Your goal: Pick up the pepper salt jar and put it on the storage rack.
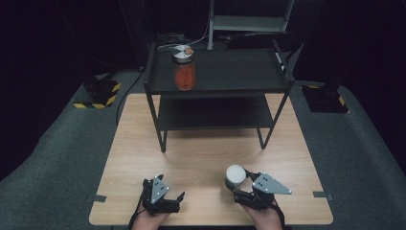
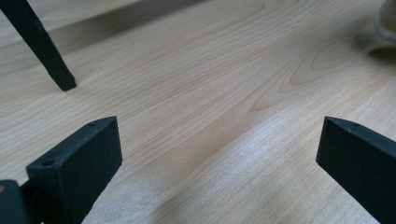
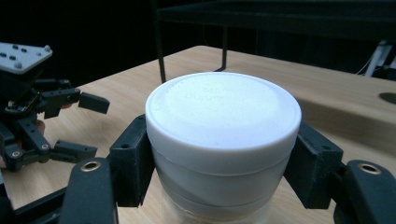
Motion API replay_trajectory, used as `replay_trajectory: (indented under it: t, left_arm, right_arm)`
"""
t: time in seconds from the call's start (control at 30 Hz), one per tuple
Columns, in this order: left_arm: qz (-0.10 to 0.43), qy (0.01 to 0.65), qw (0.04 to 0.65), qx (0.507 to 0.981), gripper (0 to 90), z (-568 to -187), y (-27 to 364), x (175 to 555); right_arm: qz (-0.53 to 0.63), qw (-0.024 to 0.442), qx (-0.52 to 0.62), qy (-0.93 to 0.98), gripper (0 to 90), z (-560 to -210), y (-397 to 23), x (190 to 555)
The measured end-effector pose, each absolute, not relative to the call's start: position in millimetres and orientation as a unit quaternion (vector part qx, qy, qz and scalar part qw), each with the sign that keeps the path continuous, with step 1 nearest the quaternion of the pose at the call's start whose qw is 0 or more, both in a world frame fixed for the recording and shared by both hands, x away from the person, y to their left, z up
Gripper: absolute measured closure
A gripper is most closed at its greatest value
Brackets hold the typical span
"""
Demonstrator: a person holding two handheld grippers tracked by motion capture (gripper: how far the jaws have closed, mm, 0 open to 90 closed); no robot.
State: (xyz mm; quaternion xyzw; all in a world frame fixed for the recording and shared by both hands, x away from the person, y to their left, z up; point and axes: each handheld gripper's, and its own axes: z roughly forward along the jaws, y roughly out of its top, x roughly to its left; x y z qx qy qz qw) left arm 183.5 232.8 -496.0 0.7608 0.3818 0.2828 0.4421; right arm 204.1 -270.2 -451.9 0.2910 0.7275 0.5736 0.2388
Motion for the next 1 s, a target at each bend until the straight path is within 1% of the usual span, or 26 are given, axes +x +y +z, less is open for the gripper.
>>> replay_trajectory:
  t: [0.3, 0.47, 0.63, 1.0]
  left_arm:
    - [0.270, 0.383, 0.459, 0.755, 0.4, -498, 241, 185]
    - [0.272, 0.386, 0.457, 0.754, 0.4, -498, 241, 184]
    - [0.271, 0.386, 0.455, 0.756, 0.4, -497, 240, 185]
    - [0.268, 0.387, 0.460, 0.753, 0.4, -498, 242, 185]
  right_arm:
    - [0.577, 0.253, 0.304, 0.714, 33.4, -433, -283, 199]
    - [0.583, 0.268, 0.311, 0.701, 33.0, -422, -291, 197]
    - [0.590, 0.271, 0.316, 0.692, 33.1, -415, -297, 197]
    - [0.602, 0.292, 0.308, 0.676, 33.1, -381, -308, 200]
